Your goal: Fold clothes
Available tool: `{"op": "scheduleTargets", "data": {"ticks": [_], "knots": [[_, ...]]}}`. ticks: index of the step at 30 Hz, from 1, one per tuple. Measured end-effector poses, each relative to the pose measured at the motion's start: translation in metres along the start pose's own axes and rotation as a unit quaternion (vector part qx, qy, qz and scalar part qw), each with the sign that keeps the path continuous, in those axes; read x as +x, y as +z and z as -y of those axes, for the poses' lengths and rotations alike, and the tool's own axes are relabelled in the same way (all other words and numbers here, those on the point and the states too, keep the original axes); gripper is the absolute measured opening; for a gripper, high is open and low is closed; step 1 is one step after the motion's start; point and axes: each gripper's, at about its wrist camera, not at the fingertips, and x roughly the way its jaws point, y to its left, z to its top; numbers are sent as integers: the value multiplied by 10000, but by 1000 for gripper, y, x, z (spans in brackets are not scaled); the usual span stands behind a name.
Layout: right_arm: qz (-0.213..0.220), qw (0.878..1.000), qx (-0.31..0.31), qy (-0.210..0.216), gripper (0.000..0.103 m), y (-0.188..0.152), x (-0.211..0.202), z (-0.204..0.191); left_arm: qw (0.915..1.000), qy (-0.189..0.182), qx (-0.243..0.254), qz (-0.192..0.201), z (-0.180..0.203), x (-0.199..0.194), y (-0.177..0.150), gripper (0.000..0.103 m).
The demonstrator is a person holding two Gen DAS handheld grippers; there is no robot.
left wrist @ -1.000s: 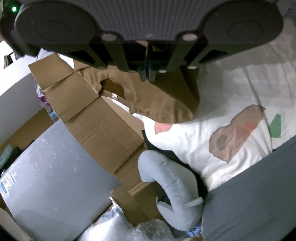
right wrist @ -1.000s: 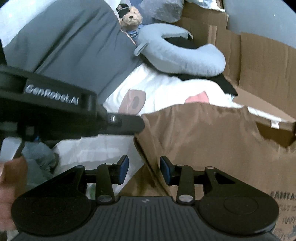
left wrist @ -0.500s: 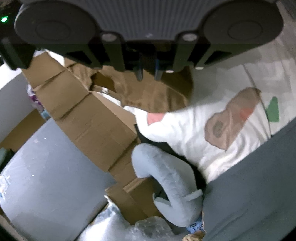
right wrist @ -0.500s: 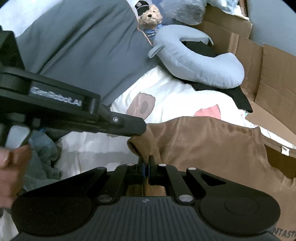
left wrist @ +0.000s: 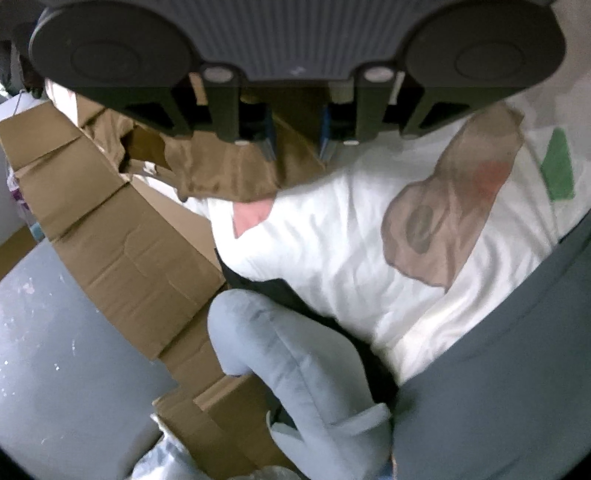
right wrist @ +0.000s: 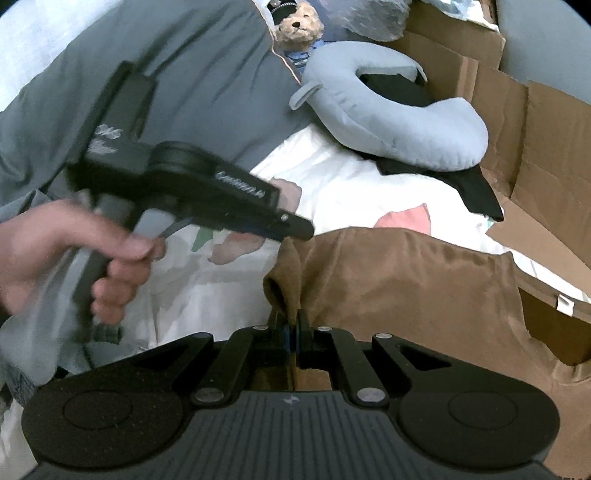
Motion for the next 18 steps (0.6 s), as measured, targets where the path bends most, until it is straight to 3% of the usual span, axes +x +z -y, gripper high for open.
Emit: {"op": "scheduleTargets", "data": {"ticks": [9,15,17,18], "knots": [[-41,9999,141,63,1,-7,-4,11,9989,-16,31,-463,-11,36,12,33],[-60,9997,232,32,1,-11,-8,20,9966,-478,-335,-589,-17,48,16,32],[-73,9997,227,9,1,-12,-9,22,9939,-674,-577,-649,-23,53,16,27],[-75,9997,231,2,1,-13,-9,23,9940,-647,-581,-661,-24,54,16,15]]}}
